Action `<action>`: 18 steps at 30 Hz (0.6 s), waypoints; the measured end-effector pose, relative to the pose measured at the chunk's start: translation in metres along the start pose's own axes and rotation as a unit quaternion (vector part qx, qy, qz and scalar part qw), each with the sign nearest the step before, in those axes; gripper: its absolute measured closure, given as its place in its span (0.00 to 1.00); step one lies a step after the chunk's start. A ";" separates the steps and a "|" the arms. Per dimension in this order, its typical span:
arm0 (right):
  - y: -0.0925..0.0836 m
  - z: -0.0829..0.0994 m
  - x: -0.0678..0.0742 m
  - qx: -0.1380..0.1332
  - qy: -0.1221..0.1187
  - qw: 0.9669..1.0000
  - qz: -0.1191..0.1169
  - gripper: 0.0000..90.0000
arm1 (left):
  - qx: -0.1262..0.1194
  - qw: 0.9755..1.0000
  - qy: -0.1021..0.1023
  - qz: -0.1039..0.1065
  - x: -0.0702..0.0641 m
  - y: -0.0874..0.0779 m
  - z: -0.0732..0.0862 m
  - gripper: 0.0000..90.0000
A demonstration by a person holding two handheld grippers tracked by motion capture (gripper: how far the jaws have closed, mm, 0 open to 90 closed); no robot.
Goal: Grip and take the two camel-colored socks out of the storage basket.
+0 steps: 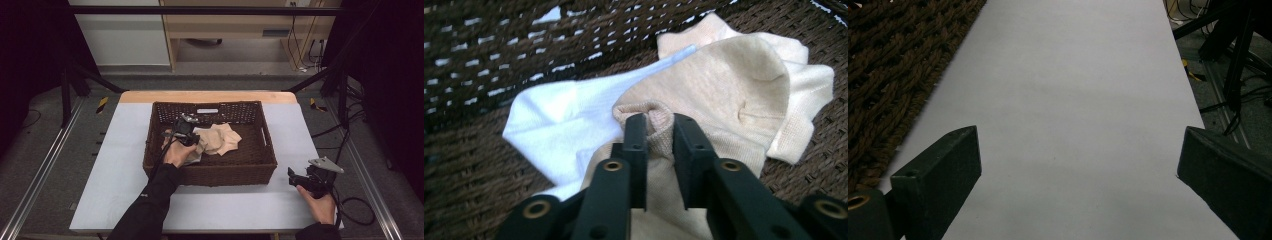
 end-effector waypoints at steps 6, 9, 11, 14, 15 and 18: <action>-0.001 0.000 0.000 0.000 0.001 1.000 0.001 0.05 | -0.018 1.000 -0.001 -0.003 0.001 -0.010 -0.003 0.93; -0.001 0.000 -0.001 -0.003 0.003 1.000 0.002 0.05 | -0.052 0.999 0.002 -0.002 0.000 -0.018 -0.011 0.93; -0.001 0.000 -0.001 -0.002 0.004 1.000 0.002 0.05 | -0.074 0.997 0.004 -0.003 0.000 -0.023 -0.015 0.93; -0.001 0.000 -0.001 -0.003 0.003 1.000 0.001 0.05 | -0.105 0.994 0.004 -0.008 0.002 -0.033 -0.022 0.94; -0.001 -0.001 -0.001 -0.003 0.004 1.000 0.001 0.05 | -0.117 0.993 0.003 -0.011 0.002 -0.036 -0.025 0.94; -0.002 -0.001 -0.001 -0.004 0.007 1.000 0.000 0.05 | -0.145 0.989 -0.001 -0.009 0.001 -0.048 -0.031 0.94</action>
Point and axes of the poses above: each handheld gripper's, and its own axes: y roughly forward along the jaws, z roughly out of its underside, x roughly to its left, the point moved 8 cm from there along y, roughly forward along the jaws, and after that the axes turned 15 degrees about y, right-handed, at the moved point
